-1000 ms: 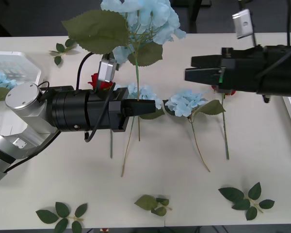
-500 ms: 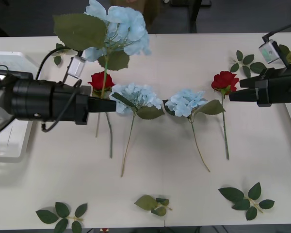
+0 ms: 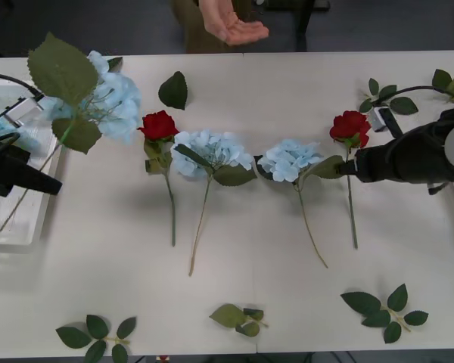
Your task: Place the red flowers into the right box and the blue flowers into the left box. If a person shows an open palm, hand one flower to the person first, then continue sorting.
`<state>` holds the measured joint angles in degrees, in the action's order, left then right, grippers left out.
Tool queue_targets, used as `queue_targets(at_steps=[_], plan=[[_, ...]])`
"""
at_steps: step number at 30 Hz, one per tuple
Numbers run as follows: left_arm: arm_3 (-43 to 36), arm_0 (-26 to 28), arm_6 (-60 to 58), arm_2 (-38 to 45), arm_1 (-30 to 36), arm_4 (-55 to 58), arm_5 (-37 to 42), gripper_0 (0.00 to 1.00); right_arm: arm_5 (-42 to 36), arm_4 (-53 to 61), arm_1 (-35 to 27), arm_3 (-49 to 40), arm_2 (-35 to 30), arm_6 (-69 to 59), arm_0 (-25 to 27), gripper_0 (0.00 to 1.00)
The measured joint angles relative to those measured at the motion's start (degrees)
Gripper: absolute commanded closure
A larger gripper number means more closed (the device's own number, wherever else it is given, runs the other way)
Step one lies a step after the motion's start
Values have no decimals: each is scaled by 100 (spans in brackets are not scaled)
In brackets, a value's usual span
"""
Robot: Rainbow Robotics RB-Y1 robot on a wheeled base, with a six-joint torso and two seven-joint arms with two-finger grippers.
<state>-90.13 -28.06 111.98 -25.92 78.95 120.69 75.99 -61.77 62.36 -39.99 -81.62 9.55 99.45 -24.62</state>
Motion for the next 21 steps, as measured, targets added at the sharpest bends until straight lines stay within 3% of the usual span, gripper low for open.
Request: queue_targets(at_steps=[8, 14, 21], plan=[[933, -19, -28, 0, 381, -461, 501, 100, 275, -1075, 810, 779, 5, -815, -599, 9], [1438, -21, -462, 1, 567, -645, 573, 100, 423, -1206, 864, 1327, 6, -815, -974, 9], [2082, -22, -596, 88, 762, -762, 608, 100, 376, -1489, 799, 1448, 5, -813, -1035, 9]])
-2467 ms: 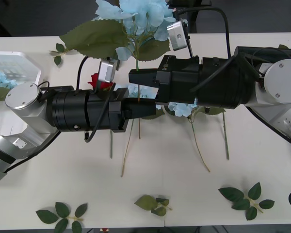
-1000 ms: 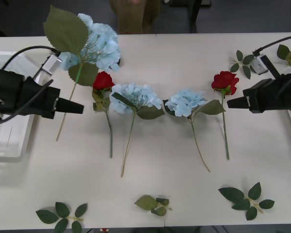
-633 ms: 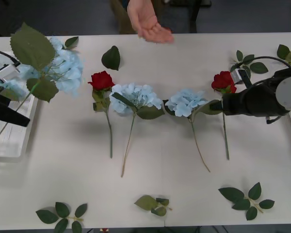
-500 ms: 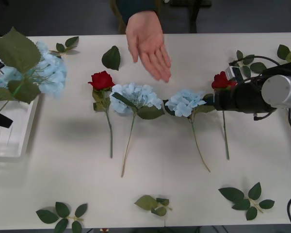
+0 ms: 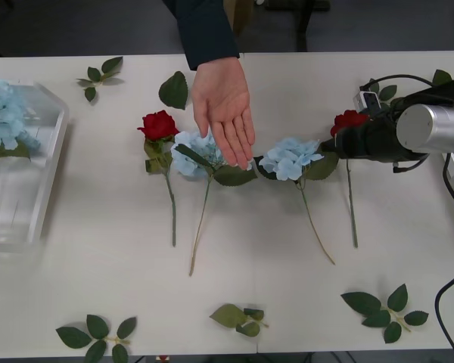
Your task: Place the red flowers into the right box and the blue flowers into the left box. If a person shows an open palm, hand one flower to the person first, then continue sorting.
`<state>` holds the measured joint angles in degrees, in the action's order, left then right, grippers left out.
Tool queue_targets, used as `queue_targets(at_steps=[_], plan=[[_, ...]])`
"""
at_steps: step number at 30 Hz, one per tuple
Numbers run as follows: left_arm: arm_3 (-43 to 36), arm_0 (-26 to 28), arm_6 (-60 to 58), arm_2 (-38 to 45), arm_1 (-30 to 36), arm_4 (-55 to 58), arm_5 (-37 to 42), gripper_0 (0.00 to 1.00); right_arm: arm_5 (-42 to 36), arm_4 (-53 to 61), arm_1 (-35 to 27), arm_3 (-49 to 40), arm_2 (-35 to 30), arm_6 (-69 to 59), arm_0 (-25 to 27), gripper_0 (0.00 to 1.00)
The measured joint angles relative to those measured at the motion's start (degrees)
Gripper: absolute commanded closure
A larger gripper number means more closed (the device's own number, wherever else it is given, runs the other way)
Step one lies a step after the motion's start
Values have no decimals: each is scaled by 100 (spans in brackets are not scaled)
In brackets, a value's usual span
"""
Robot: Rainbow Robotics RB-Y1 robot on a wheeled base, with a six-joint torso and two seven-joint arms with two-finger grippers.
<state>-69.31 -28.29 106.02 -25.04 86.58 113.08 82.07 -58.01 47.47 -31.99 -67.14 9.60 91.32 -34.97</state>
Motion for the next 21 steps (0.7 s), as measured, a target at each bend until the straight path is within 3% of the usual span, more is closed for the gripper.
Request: queue_targets(at_steps=[5, 9, 12, 21], plan=[[340, 0, 0, 196, 4, -335, -174, 100, -868, 554, -295, 0, -181, 70, -3, 9], [466, 0, 0, 219, -13, -650, -763, 100, -1500, 590, -408, 1, -784, 546, -3, 9], [501, 0, 0, 220, -63, -883, -1204, 100, -1497, 510, -408, 2, -1045, 790, -3, 8], [624, 0, 0, 222, -396, -1408, -1819, 100, -753, 153, -320, 154, -942, 777, -3, 9]])
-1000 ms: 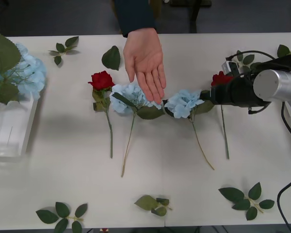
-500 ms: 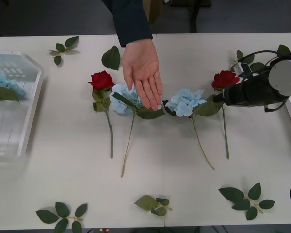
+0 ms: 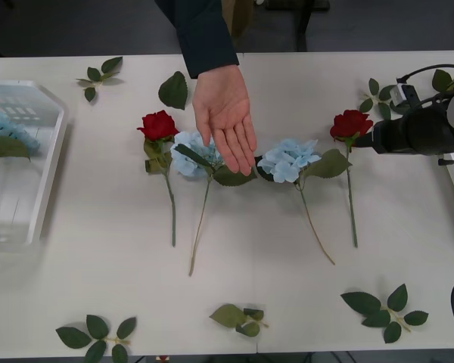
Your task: Place the red flowers into the right box and the blue flowers into the left box. If a person shows an open palm, hand one flower to the person first, then continue sorting.
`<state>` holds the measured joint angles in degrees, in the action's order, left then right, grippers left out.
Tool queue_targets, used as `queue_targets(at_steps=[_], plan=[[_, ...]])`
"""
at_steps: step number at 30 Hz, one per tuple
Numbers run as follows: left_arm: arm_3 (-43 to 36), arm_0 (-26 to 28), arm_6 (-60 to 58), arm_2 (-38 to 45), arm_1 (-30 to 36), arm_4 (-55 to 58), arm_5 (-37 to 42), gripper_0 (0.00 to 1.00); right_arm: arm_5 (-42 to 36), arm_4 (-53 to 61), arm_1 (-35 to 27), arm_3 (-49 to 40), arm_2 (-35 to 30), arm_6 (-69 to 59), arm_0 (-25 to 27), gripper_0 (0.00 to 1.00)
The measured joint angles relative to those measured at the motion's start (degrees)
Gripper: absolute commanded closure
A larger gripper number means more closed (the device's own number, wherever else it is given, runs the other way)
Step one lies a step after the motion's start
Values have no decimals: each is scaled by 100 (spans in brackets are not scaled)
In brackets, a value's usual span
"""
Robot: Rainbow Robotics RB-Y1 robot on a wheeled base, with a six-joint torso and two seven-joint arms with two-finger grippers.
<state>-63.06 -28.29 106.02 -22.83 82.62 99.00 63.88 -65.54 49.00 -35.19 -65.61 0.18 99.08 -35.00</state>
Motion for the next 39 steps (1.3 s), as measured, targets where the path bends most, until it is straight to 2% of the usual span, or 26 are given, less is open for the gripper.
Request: queue_targets(at_steps=[4, 10, 17, 18, 19, 20, 21, 22, 25, 26, 27, 35, 39], plan=[[60, 0, 0, 0, -77, -288, 97, 100, 212, -186, 107, 27, 138, -44, 0, 9], [392, 0, 0, 1, -190, -288, 255, 100, 552, -186, 183, 35, 729, -556, 0, 9], [430, 0, 0, 1, -197, -226, 256, 99, 1012, -283, 316, 37, 1226, -576, 0, 9], [432, 0, 0, 1, -199, -199, 256, 60, 1080, -315, 322, 37, 1292, -581, 0, 13], [433, 0, 0, 1, -199, -168, 257, 43, 1139, -346, 322, 37, 1362, -586, 0, 17], [437, 0, 0, 1, -200, -140, 257, 21, 1190, -385, 322, 37, 1433, -594, 0, 28], [441, 0, 0, 1, -201, -121, 258, 12, 1226, -420, 322, 37, 1498, -607, 0, 39], [445, 0, 0, 1, -201, -109, 259, 9, 1247, -457, 322, 37, 1559, -616, 0, 54], [457, 0, 0, 1, -201, -89, 270, 9, 1255, -534, 322, 37, 1655, -617, 0, 92], [464, 0, 0, 1, -202, -86, 276, 9, 1255, -558, 322, 37, 1660, -617, 0, 98], [472, 0, 0, 1, -202, -85, 280, 9, 1255, -583, 322, 37, 1660, -617, 0, 100], [518, 0, 1, 1, -203, -86, 290, 9, 1261, -599, 322, 37, 1651, -617, 0, 100], [519, -1, 1, 1, -203, -69, 358, 9, 1208, -103, 321, 25, 1514, -617, 0, 100]])
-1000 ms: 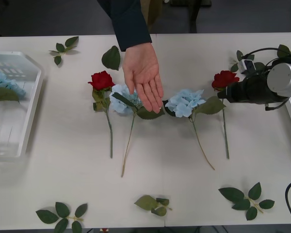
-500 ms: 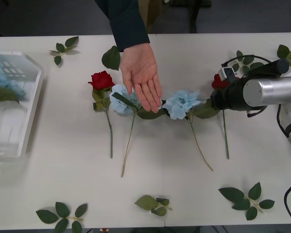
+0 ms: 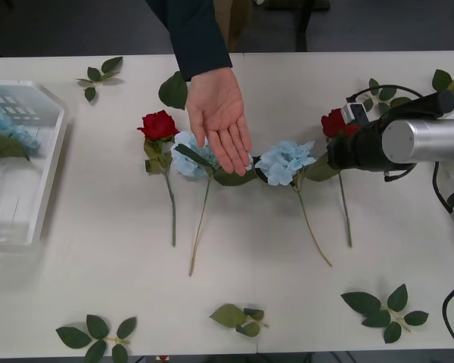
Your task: Place the red flowers into the right box and the blue flowers into the left box. If a person shows an open palm, hand one flower to the person first, then continue sorting.
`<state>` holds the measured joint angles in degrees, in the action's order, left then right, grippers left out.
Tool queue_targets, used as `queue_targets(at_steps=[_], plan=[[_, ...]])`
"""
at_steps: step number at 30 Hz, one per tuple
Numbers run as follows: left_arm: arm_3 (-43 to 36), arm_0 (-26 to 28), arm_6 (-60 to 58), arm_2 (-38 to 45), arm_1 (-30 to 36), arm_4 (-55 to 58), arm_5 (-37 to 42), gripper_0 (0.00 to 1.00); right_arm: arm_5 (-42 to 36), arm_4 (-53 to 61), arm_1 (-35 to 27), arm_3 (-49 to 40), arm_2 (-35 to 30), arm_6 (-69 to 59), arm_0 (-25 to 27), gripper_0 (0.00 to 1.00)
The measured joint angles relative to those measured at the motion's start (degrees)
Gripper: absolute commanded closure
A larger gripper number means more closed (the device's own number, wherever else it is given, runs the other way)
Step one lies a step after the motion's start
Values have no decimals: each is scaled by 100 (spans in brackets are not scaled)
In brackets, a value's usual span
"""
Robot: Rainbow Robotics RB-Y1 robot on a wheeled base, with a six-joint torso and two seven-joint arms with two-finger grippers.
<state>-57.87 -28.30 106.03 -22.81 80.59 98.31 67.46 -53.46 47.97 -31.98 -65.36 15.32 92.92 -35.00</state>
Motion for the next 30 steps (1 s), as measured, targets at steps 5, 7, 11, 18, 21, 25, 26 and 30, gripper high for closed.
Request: queue_targets(at_steps=[5, 7, 11, 18, 21, 25, 26, 30], plan=[[-35, 0, 0, 0, -10, 178, 188, 9, -1114, 811, -17, -414, -664, 5, 0, 100], [-102, 0, -1, 0, -20, 177, 238, 9, -1601, 1203, -28, -650, -1118, 11, 0, 100], [-381, -2, -245, 0, -31, 158, 487, 9, -2811, 1806, -30, -1116, -2292, 78, -1, 100], [-976, -64, -1950, 1, -42, 62, 903, 8, -4170, 2869, -30, -1764, -3962, 150, 44, 100], [-1044, -99, -2021, 2, -44, 58, 951, 9, -4242, 3221, -30, -2554, -4222, 301, 230, 100], [-1054, -119, -2004, 2, -45, 58, 957, 8, -3515, 3497, -30, -4096, -4231, 312, 707, 100], [-1056, -119, -2004, 2, -45, 58, 958, 8, -3233, 3521, -30, -4458, -4203, 308, 848, 100], [-1061, -119, -2004, 2, -46, 58, 959, 9, -2016, 3405, -30, -5717, -3855, -7, 1368, 100]])
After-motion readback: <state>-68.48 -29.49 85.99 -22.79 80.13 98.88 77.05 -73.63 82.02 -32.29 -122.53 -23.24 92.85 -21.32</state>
